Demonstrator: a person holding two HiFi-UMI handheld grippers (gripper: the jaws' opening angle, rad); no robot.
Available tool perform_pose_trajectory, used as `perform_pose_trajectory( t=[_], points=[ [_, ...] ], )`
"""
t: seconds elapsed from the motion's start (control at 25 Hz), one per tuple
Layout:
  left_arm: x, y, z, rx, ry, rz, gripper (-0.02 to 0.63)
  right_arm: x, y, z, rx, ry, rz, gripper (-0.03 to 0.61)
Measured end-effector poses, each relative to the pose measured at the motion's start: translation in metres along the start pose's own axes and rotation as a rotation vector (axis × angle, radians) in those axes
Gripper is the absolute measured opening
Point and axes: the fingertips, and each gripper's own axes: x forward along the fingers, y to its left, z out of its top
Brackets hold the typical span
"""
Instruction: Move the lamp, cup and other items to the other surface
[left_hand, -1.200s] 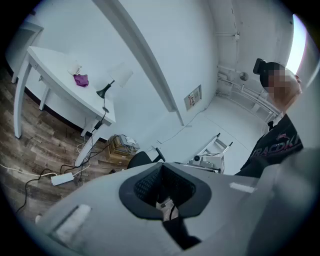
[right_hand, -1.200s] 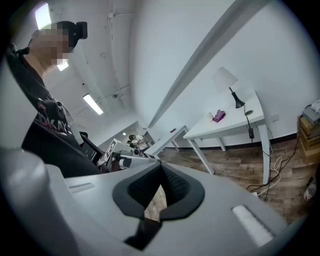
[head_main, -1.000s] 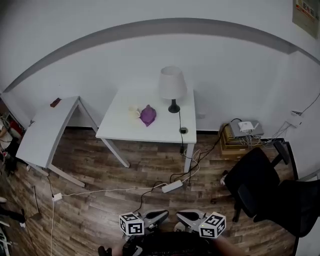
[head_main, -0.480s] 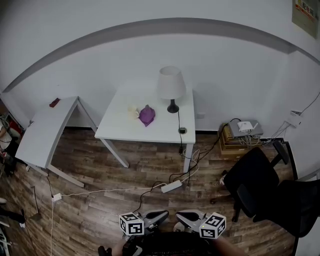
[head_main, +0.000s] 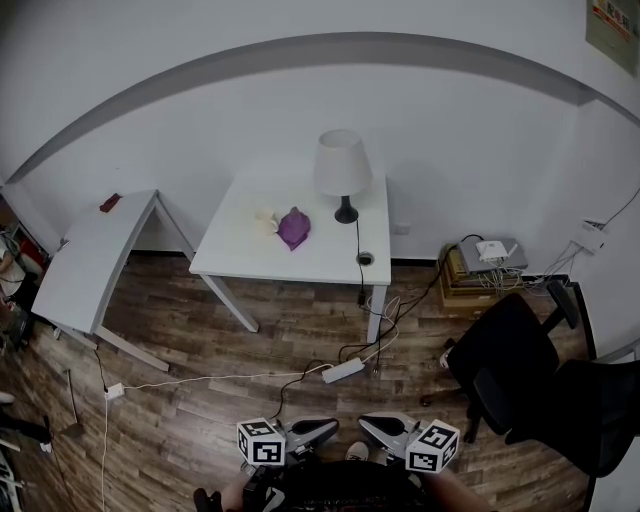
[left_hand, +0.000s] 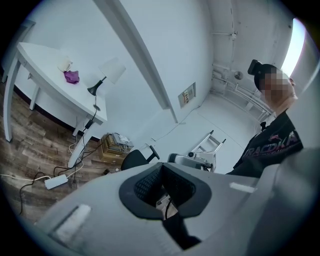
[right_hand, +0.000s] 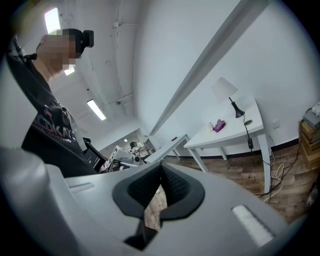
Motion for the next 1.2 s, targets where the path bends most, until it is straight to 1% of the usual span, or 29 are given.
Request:
perform_pose_trajectory(
  t=[0.16,0.32,0.4,0.44,0.52,0.6,0.64,0.72,0.8,0.88,1.04,1.12,1.2],
  points=[
    [0.006,-0.006,0.001,0.032,0.006,-0.008,0.0,-0.002,0.001,0.003,-0.002,-0.013,0.008,0.007],
    [0.011,-0.003,0.004,0.089,0.028,0.003,0.0,-0.002,0.0,0.008,-0.01,-0.024,0.016,0.053],
    [0.014,-0.008,0.001,0.111,0.056,-0.03,0.0,-0.005,0.001,0.012,-0.017,-0.039,0.027,0.078],
    [0.017,-0.014,-0.001,0.116,0.074,-0.061,0.0,-0.006,0.002,0.014,-0.021,-0.049,0.034,0.097],
    [0.021,-0.023,-0.002,0.123,0.098,-0.12,0.0,-0.007,0.004,0.02,-0.031,-0.069,0.049,0.112],
    [0.024,-0.027,0.001,0.127,0.099,-0.152,0.0,-0.007,0.005,0.024,-0.042,-0.079,0.06,0.123],
    [0.026,-0.027,0.003,0.125,0.094,-0.154,-0.002,-0.007,0.005,0.025,-0.047,-0.082,0.064,0.131],
    [0.029,-0.022,0.007,0.119,0.089,-0.138,-0.002,-0.006,0.003,0.029,-0.052,-0.093,0.062,0.156],
    [0.032,-0.015,0.011,0.119,0.08,-0.106,-0.002,-0.006,-0.001,0.033,-0.051,-0.11,0.05,0.198],
    [0.031,-0.009,0.018,0.099,0.049,-0.065,-0.002,-0.006,-0.006,0.037,-0.046,-0.127,0.03,0.22],
    [0.017,0.018,0.041,0.003,-0.072,0.028,-0.002,-0.002,-0.019,0.046,-0.028,-0.155,-0.018,0.219],
    [0.011,0.032,0.048,-0.014,-0.096,0.064,-0.002,0.002,-0.024,0.051,-0.018,-0.164,-0.036,0.215],
    [0.009,0.043,0.053,-0.025,-0.099,0.084,-0.002,0.007,-0.03,0.054,-0.002,-0.166,-0.046,0.214]
  ],
)
